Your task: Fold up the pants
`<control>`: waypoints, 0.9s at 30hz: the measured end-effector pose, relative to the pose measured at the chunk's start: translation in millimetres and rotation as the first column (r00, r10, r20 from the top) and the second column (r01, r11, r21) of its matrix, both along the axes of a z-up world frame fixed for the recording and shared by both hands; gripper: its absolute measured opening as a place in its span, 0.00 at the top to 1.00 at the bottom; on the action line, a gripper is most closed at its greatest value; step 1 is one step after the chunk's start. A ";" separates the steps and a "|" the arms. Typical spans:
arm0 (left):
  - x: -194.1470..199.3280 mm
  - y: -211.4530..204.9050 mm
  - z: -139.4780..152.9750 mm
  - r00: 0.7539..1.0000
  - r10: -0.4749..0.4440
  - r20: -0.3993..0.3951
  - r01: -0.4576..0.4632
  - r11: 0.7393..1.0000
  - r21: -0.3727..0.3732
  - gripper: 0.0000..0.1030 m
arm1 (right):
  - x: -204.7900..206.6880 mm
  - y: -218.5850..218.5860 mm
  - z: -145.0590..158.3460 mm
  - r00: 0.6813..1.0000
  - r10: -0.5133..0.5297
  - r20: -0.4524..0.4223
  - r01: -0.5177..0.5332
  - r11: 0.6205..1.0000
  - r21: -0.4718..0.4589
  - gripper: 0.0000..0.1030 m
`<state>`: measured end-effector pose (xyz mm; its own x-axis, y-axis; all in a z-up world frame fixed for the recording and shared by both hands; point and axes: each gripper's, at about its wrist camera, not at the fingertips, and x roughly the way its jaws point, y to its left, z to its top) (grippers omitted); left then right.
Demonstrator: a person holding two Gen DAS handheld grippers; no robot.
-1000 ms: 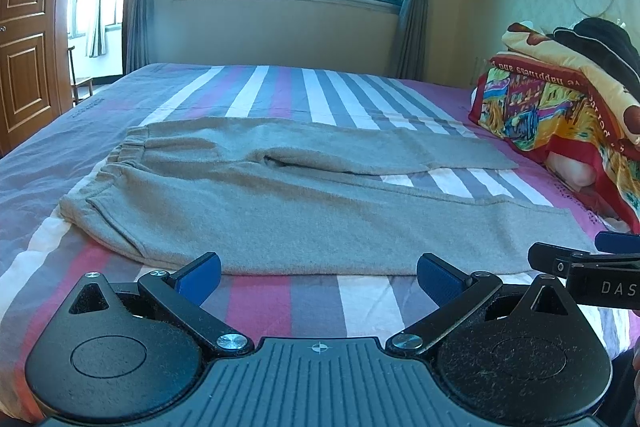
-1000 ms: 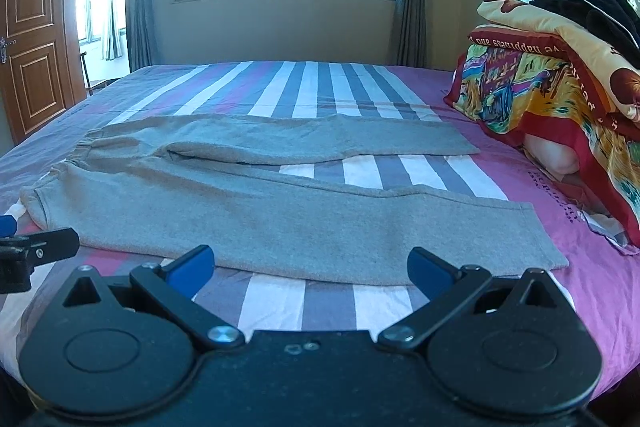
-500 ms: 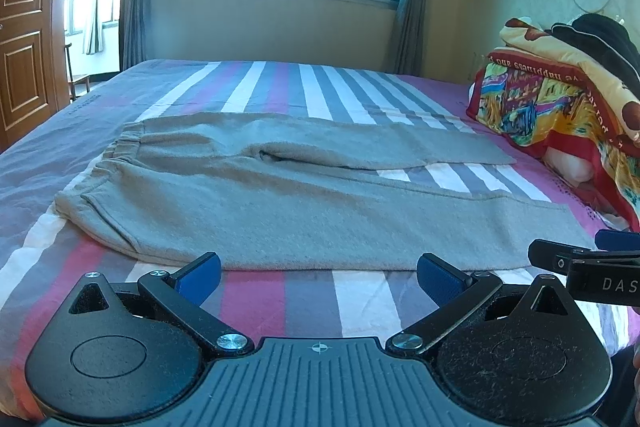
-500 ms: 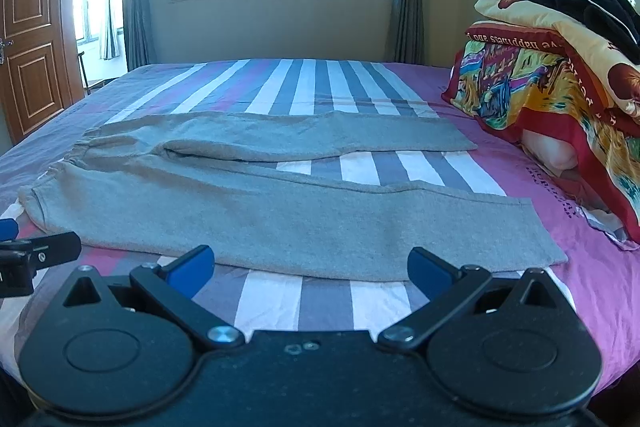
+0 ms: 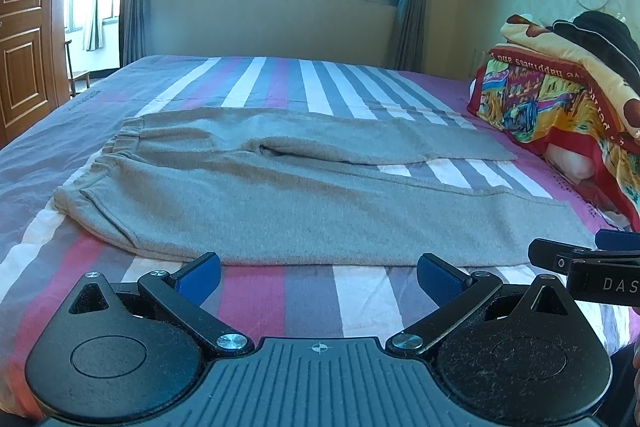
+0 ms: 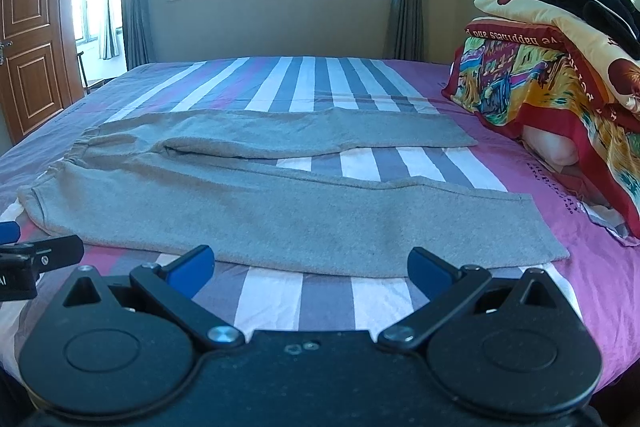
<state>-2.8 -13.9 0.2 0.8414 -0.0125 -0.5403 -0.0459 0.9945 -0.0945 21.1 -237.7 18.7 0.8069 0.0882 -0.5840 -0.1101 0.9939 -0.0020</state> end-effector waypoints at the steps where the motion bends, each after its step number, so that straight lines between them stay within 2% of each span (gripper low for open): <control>1: 0.4 0.1 -0.5 1.000 0.001 -0.001 -0.001 1.000 -0.001 0.00 | 0.0 -0.1 0.1 1.000 0.000 0.000 0.000 1.000 -0.001 0.00; 20: 3.6 3.1 -6.0 1.000 0.006 -0.017 -0.006 1.000 -0.006 0.00 | 2.9 0.9 -5.0 1.000 0.010 -0.017 -0.010 1.000 -0.006 0.00; 24: 10.5 9.4 -9.7 0.997 0.023 -0.071 -0.024 1.000 -0.014 0.00 | 4.1 1.2 -5.1 0.999 0.030 -0.019 -0.030 1.000 0.000 0.00; 27: 20.5 30.1 -12.3 0.995 0.060 -0.078 -0.064 0.997 -0.044 0.00 | 9.3 -2.5 -2.2 0.997 0.073 -0.005 -0.073 0.997 0.024 0.00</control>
